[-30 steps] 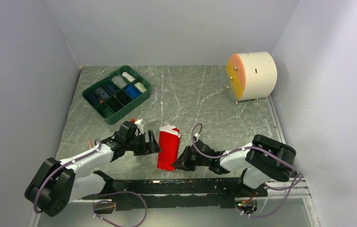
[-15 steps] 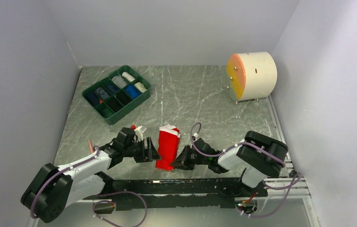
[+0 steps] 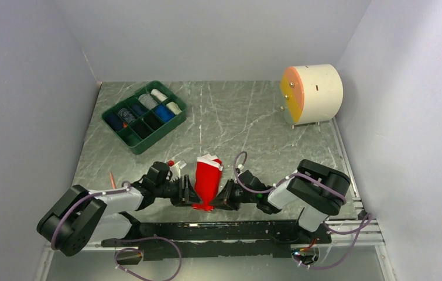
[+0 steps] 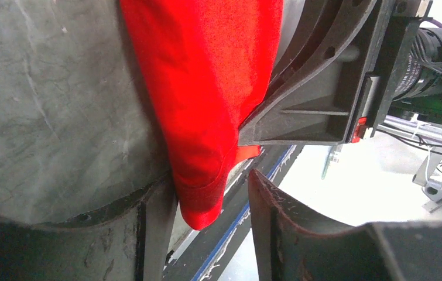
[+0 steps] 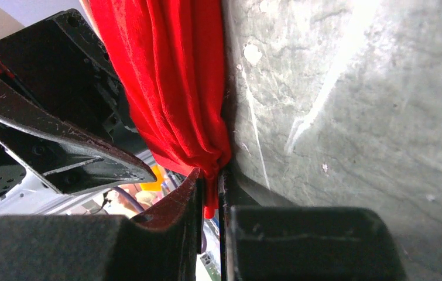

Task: Roll the underwear
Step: Roll the underwear to the center of the board.

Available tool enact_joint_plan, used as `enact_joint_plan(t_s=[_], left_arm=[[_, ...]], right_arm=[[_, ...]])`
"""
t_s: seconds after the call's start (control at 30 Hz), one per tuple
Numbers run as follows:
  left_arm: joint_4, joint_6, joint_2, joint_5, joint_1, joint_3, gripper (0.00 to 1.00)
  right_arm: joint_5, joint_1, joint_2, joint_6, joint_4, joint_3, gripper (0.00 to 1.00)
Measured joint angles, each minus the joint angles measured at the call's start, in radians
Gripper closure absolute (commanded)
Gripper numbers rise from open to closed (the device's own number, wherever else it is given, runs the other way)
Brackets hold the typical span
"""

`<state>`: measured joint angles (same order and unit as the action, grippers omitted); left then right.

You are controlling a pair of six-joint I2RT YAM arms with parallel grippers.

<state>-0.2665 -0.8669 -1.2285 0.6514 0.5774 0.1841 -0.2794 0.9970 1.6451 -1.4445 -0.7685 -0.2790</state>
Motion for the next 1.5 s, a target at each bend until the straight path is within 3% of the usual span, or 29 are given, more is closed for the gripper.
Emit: enact_joint_plan(t_s=[0.17,0.33,0.4,0.53,0.7,0.87,0.97,1.13,1.33,1.5], left_arm=[[0.008,-0.002,0.003,-0.011,0.000,0.001,0.60],[0.119,0.010,0.068,-0.081,0.007,0.011,0.76],[0.167,0.016,0.074,-0.108,0.010,0.026,0.77],[0.247,0.032,0.064,-0.137,0.011,0.072,0.74],[0.303,0.061,0.042,-0.156,0.011,0.115,0.73],[0.354,0.096,0.027,-0.172,0.011,0.151,0.67],[0.362,0.108,0.026,-0.172,0.011,0.158,0.67],[0.362,0.122,0.022,-0.169,0.011,0.160,0.66],[0.370,0.122,0.021,-0.174,0.011,0.166,0.64],[0.385,0.122,0.023,-0.187,0.011,0.175,0.64]], right_arm=[[-0.011,-0.002,0.017,-0.003,-0.034,0.004,0.87],[-0.008,-0.002,-0.005,0.024,-0.021,0.005,0.61],[-0.003,-0.003,-0.048,0.063,0.018,0.003,0.50],[0.031,-0.013,-0.182,0.210,0.172,-0.016,0.46],[0.100,-0.025,-0.386,0.530,0.386,-0.096,0.38],[0.112,-0.025,-0.511,0.984,0.341,-0.134,0.33],[0.090,-0.024,-0.499,1.297,0.304,-0.129,0.34],[0.068,0.010,-0.412,1.679,0.312,-0.129,0.38],[0.086,0.169,-0.399,1.976,0.263,-0.080,0.38],[0.153,0.270,-0.338,2.131,0.251,-0.048,0.39]])
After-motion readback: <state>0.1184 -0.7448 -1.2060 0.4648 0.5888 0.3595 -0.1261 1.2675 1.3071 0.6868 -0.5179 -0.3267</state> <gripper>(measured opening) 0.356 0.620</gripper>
